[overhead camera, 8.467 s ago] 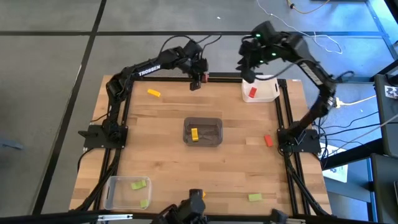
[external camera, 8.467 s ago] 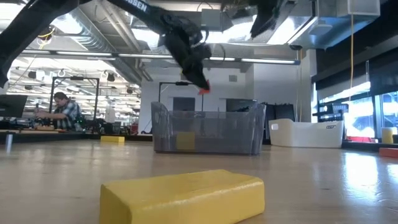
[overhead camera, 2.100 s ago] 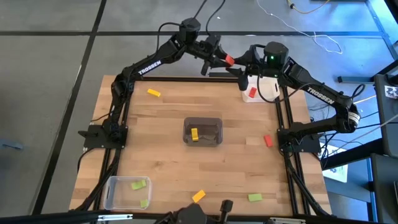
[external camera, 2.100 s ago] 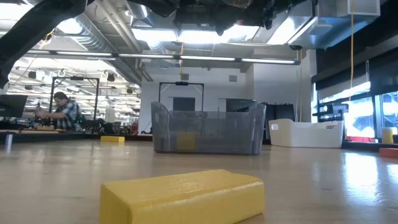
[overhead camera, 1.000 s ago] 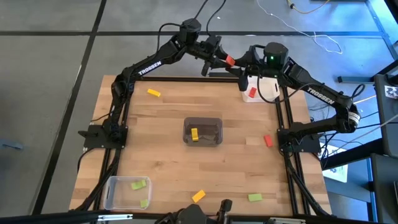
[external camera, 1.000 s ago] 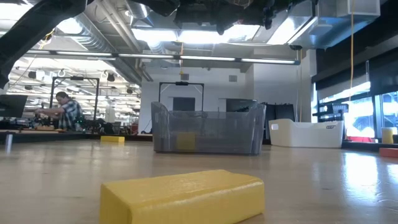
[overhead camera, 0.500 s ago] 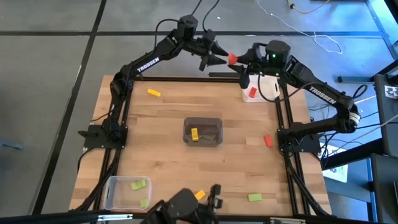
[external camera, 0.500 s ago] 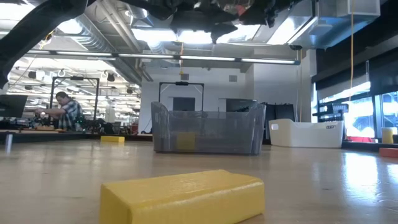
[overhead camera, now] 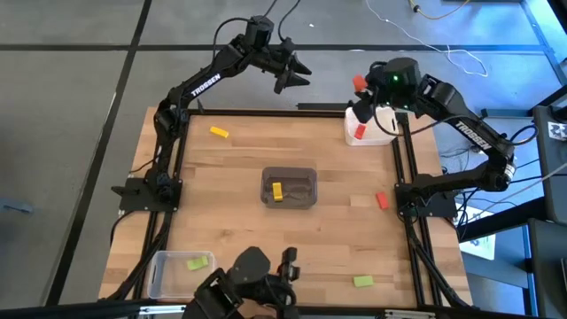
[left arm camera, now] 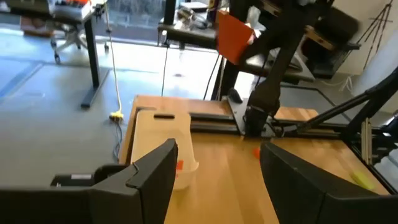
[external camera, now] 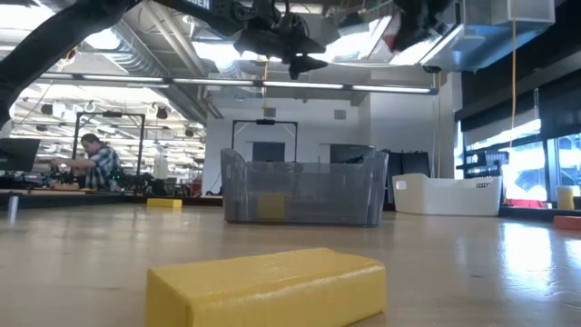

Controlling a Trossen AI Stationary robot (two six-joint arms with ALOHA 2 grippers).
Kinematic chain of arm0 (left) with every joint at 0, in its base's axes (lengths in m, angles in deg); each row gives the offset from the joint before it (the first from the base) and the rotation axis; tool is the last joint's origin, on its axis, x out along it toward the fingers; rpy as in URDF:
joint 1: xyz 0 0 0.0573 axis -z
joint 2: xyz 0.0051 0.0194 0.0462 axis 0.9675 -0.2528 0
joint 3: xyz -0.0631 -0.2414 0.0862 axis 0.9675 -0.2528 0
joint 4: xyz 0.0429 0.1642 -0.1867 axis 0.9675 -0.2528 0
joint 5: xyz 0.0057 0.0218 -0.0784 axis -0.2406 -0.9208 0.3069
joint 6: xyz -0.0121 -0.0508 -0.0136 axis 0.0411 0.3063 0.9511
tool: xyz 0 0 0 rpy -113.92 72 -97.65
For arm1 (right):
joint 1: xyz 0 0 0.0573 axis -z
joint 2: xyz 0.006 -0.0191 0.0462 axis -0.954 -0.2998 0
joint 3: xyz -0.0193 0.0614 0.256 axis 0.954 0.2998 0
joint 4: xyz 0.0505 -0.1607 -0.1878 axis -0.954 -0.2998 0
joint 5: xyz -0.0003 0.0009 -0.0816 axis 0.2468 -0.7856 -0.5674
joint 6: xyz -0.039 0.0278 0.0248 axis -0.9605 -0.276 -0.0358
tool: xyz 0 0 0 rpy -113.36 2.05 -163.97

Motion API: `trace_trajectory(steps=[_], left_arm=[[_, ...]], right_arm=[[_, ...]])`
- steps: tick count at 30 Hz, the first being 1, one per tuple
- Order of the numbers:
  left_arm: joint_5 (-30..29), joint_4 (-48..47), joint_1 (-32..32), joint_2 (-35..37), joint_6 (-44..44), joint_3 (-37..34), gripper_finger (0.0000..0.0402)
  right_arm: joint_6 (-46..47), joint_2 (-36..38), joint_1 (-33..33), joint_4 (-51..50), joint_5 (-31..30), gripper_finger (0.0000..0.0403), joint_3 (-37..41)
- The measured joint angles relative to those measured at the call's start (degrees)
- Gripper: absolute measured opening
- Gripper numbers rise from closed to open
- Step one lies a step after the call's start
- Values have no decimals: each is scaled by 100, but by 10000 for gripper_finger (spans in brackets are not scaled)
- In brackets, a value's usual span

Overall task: Sort & place blocks by color
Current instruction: Put the top orange block into the white bin

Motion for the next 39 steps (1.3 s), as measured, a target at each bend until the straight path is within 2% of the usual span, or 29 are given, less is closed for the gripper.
trace_trajectory(steps=[7,13,19,28,39], left_arm=[[-77,-347,48,161,-130,0,218],[-1019,-988,231,505,-888,2,215],[-1671,-1395,348,814,-1043,9,218],[-1887,-1571,426,1067,-1030,7,218],[-2050,-1820,542,1108,-999,7,216]], right_arm=[[1041,-11,585,-715,-99,130,302],[1709,-17,1188,-857,154,130,997],[2072,-112,1534,-493,419,130,1936],[2292,-557,1903,560,563,130,3240],[2228,-1642,2091,1039,592,130,3466]])
